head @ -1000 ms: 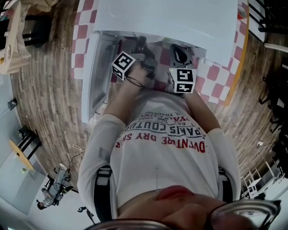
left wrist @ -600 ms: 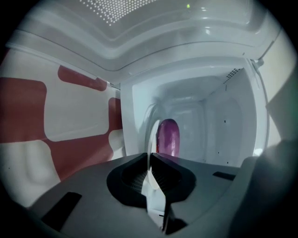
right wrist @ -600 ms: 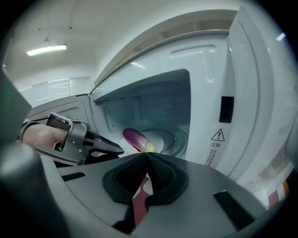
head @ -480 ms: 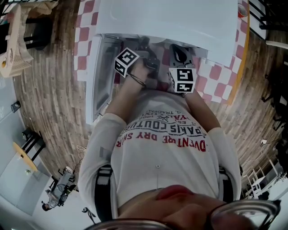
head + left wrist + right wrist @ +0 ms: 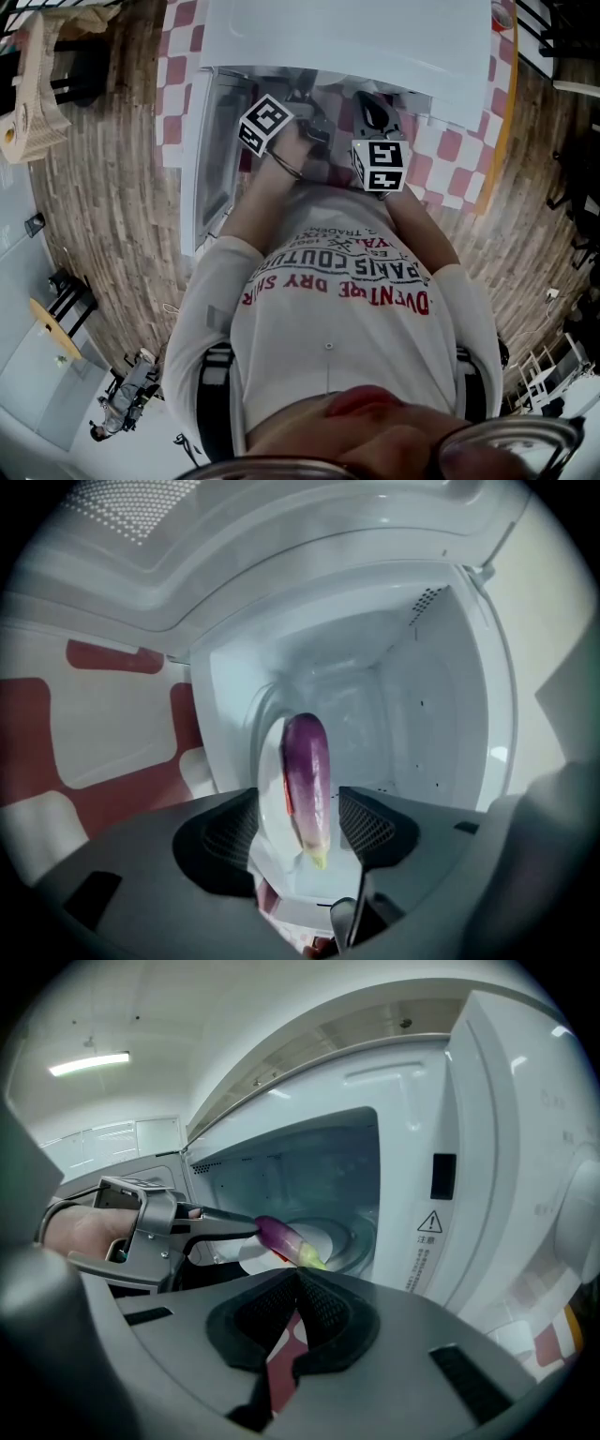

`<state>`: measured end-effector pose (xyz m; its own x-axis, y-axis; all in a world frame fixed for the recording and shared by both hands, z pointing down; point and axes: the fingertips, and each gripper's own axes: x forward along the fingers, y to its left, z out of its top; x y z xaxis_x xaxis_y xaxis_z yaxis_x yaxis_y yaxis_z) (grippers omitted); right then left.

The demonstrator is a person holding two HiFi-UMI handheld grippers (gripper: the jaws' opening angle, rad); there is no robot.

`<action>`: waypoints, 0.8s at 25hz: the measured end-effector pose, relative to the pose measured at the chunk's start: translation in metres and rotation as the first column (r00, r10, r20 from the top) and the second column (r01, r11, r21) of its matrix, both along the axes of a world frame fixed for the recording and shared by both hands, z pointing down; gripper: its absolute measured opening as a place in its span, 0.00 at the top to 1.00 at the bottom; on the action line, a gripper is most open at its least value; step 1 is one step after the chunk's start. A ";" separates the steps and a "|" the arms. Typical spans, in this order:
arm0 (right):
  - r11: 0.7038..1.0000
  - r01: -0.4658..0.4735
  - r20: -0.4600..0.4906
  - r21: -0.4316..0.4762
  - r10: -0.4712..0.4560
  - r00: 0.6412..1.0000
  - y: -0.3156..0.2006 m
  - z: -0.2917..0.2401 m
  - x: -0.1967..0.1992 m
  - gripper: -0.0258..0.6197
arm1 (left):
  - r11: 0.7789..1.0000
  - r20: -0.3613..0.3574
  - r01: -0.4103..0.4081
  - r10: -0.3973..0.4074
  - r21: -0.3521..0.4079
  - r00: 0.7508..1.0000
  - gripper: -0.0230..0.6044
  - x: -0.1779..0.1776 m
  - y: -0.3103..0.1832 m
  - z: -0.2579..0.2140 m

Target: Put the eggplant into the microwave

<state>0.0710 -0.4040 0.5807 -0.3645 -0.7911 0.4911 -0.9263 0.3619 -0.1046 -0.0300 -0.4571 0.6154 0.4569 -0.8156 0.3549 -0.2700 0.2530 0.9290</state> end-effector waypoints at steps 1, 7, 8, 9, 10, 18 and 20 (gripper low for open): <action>1.000 0.001 0.002 0.000 -0.001 1.000 0.002 0.000 0.000 0.94 | 1.000 0.008 -0.015 0.015 0.015 1.000 0.51 0.001 0.000 -0.002; 1.000 0.028 0.012 0.004 -0.028 1.000 0.015 -0.002 -0.007 0.94 | 0.996 0.093 -0.050 0.044 0.069 0.995 0.43 -0.002 0.012 -0.010; 0.999 0.032 0.012 0.007 -0.032 0.999 0.018 -0.003 -0.008 0.94 | 0.995 0.110 -0.056 0.047 0.077 0.993 0.43 -0.003 0.015 -0.012; 0.999 0.035 0.012 0.011 -0.035 0.999 0.021 -0.005 -0.008 0.94 | 0.994 0.133 -0.070 0.058 0.083 0.989 0.43 -0.004 0.019 -0.014; 0.999 0.036 0.012 0.015 -0.036 0.999 0.023 -0.007 -0.008 0.94 | 0.992 0.162 -0.094 0.079 0.086 0.984 0.43 -0.003 0.023 -0.015; 0.996 0.038 0.013 0.076 -0.039 0.999 0.034 -0.029 0.003 0.94 | 0.954 0.469 -0.257 0.159 0.151 0.868 0.90 -0.003 0.056 -0.043; 0.995 0.041 0.018 0.092 -0.043 0.999 0.038 -0.035 0.005 0.94 | 0.941 0.524 -0.283 0.147 0.188 0.839 0.91 -0.001 0.061 -0.054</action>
